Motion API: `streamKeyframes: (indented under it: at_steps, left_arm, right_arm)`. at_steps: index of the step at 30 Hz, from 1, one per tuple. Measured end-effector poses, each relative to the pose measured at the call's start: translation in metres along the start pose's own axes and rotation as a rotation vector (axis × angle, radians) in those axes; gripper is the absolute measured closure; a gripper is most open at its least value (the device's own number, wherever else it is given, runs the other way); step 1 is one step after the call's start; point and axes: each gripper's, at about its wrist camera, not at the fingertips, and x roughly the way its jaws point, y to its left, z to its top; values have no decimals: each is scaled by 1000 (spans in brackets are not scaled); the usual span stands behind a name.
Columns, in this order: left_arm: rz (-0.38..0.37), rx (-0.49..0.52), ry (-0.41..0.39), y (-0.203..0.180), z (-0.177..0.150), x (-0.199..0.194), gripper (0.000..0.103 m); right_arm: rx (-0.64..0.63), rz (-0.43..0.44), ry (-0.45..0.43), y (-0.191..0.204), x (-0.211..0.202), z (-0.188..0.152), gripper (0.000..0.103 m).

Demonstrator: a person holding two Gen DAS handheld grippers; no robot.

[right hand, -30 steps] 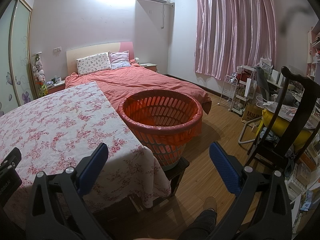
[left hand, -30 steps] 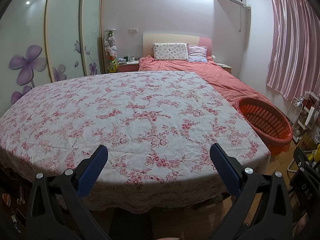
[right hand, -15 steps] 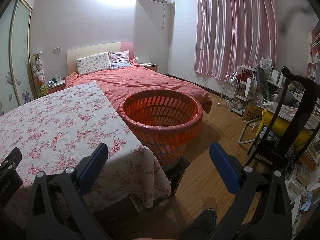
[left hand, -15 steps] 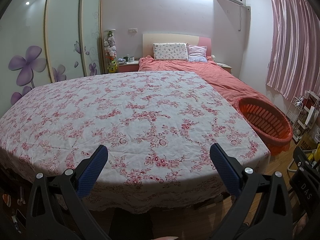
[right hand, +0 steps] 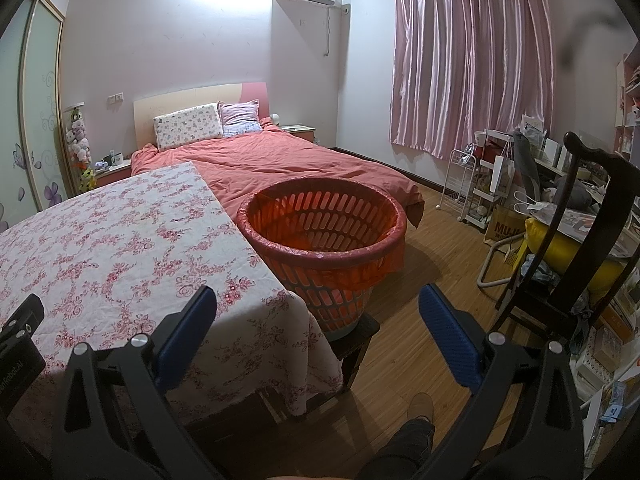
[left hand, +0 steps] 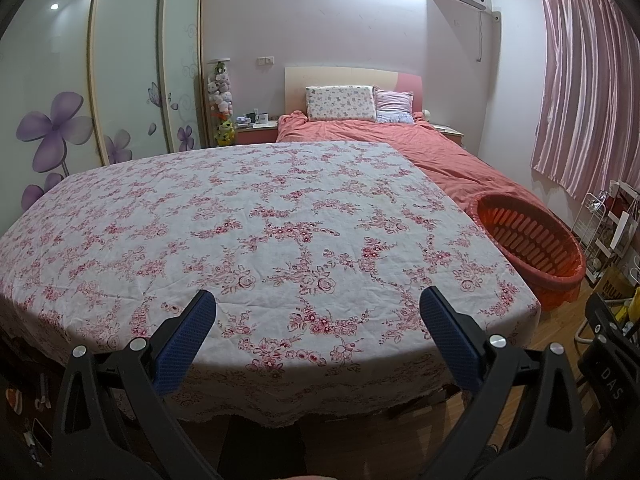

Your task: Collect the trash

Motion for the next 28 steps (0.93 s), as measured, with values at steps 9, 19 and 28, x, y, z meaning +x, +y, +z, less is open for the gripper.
streamKeyframes:
  at_steps: [9,19,28]
  left_arm:
    - [1,0,0,0,0,0,3]
    - [0,1,-1,0,0,0,3]
    - [-7,6,1,-3,0,-1,3]
  right_arm:
    - [0,0,0,0,0,0,4]
    - [0,0,1,0,0,1,4]
    - [1,1,1,-1,0,1,4]
